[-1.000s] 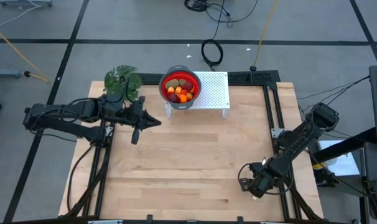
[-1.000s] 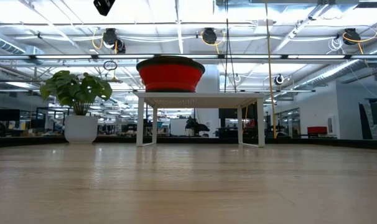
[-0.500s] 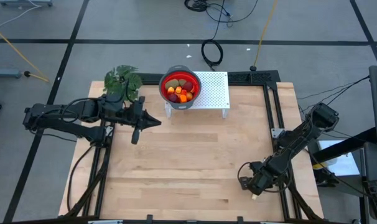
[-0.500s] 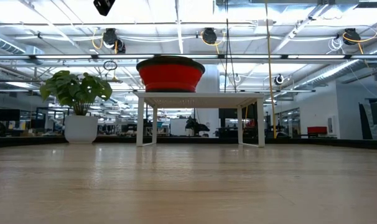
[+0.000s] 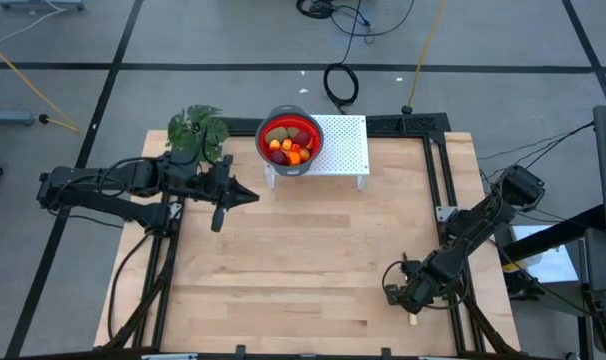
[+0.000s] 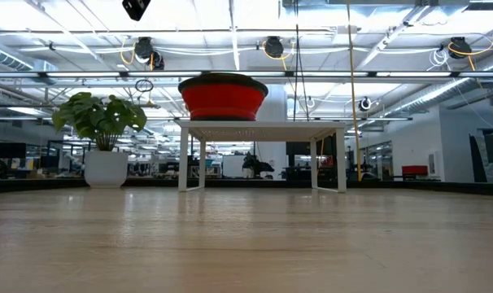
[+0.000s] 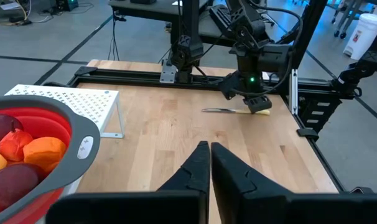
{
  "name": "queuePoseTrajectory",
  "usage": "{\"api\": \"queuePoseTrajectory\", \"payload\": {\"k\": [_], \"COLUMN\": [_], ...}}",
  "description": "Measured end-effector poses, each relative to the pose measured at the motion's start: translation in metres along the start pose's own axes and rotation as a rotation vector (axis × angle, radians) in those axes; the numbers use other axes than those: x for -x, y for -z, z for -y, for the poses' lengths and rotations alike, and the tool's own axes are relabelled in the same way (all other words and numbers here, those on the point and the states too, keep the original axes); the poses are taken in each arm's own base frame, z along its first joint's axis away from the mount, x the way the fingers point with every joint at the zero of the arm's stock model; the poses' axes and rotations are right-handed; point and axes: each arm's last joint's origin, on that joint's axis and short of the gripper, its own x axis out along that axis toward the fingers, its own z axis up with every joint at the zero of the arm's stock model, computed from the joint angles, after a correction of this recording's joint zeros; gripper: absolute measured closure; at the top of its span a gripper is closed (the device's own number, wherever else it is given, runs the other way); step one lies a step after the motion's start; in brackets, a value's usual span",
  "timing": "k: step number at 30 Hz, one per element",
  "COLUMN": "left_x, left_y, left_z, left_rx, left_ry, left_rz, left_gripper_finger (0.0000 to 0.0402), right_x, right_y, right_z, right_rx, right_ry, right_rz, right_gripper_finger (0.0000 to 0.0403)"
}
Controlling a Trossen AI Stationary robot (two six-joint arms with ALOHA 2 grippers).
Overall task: Pick & Place Fruit
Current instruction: Put the yellow table knife on the shelf
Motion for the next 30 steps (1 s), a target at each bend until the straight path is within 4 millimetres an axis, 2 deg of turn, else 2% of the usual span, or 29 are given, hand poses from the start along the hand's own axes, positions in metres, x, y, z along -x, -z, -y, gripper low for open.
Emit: {"api": "queuePoseTrajectory", "payload": {"k": [4,10,18,23,30], "left_x": [0.0,0.0,0.0,0.0,0.0], "left_y": [0.0,0.0,0.0,0.0,0.0], "left_z": [0.0,0.0,0.0,0.0,0.0], "left_rx": [0.0,0.0,0.004,0.005,0.008], "left_ry": [0.0,0.002,0.003,0.004,0.005], "left_rz": [0.0,0.0,0.0,0.0,0.0], "left_gripper_finger": [0.0386,0.04,0.0386,0.0399,0.0387], "right_x": [0.0,0.0,0.002,0.003,0.013], "right_y": [0.001,0.0,-0.003,-0.003,-0.005], "right_z": [-0.002,-0.004,-0.01,-0.011,-0.013], "right_rx": [0.007,0.011,0.042,0.079,0.1], "right_ry": [-0.017,-0.067,-0.172,-0.189,-0.305], "right_rz": [-0.013,0.024,0.11,0.125,0.209], "right_gripper_finger": [0.0358,0.0344,0.0355,0.0356,0.0364]}}
